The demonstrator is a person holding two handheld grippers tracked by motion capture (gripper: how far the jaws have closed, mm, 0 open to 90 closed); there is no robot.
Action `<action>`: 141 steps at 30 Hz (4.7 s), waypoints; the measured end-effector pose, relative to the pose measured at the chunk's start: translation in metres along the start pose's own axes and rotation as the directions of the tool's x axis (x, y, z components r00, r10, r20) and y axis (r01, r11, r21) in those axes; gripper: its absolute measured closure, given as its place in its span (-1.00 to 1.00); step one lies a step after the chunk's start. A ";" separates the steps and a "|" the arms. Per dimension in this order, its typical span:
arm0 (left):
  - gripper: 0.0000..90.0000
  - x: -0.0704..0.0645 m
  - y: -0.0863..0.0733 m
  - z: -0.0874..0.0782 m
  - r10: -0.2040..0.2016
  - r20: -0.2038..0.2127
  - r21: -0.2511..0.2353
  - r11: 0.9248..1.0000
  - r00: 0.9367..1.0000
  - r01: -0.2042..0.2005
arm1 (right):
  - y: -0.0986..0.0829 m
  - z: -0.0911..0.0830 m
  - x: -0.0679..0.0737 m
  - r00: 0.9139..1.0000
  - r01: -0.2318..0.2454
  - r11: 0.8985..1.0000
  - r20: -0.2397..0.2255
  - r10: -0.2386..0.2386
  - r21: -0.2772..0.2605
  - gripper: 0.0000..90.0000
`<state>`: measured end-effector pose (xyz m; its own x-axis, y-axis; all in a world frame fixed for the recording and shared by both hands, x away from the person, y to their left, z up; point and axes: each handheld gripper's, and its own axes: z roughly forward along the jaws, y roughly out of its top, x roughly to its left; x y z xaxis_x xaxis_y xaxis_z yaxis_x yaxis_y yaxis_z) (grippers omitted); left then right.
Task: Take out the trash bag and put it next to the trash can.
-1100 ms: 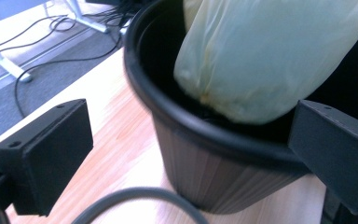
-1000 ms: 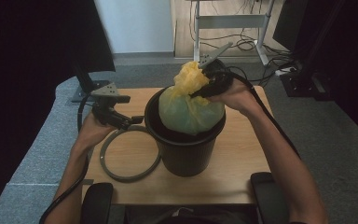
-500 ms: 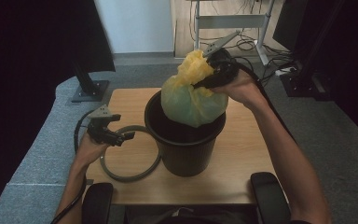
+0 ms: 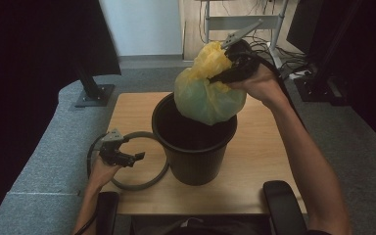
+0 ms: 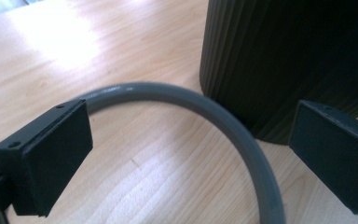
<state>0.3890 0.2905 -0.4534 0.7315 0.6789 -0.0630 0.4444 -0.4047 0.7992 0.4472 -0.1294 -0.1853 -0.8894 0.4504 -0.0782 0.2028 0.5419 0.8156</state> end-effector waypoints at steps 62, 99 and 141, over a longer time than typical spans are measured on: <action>-1.00 0.019 -0.076 0.031 -0.043 -0.114 0.150 0.987 0.993 0.060 | -0.155 -0.006 -0.072 0.899 -0.260 0.965 0.375 0.227 0.040 0.58; -1.00 0.020 -0.079 0.039 -0.055 -0.115 0.215 0.973 0.992 0.079 | -0.294 0.108 -0.048 0.866 -0.428 0.897 0.334 0.373 0.108 0.38; -1.00 0.022 -0.080 0.040 -0.069 -0.113 0.232 0.968 0.991 0.094 | -0.276 0.126 -0.091 0.805 -0.476 0.878 0.431 0.409 0.056 -1.00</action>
<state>0.3901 0.3136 -0.5430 0.6360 0.7700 -0.0503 0.6188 -0.4700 0.6295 0.5241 -0.2308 -0.4753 -0.4564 0.8895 0.0235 0.6239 0.3011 0.7212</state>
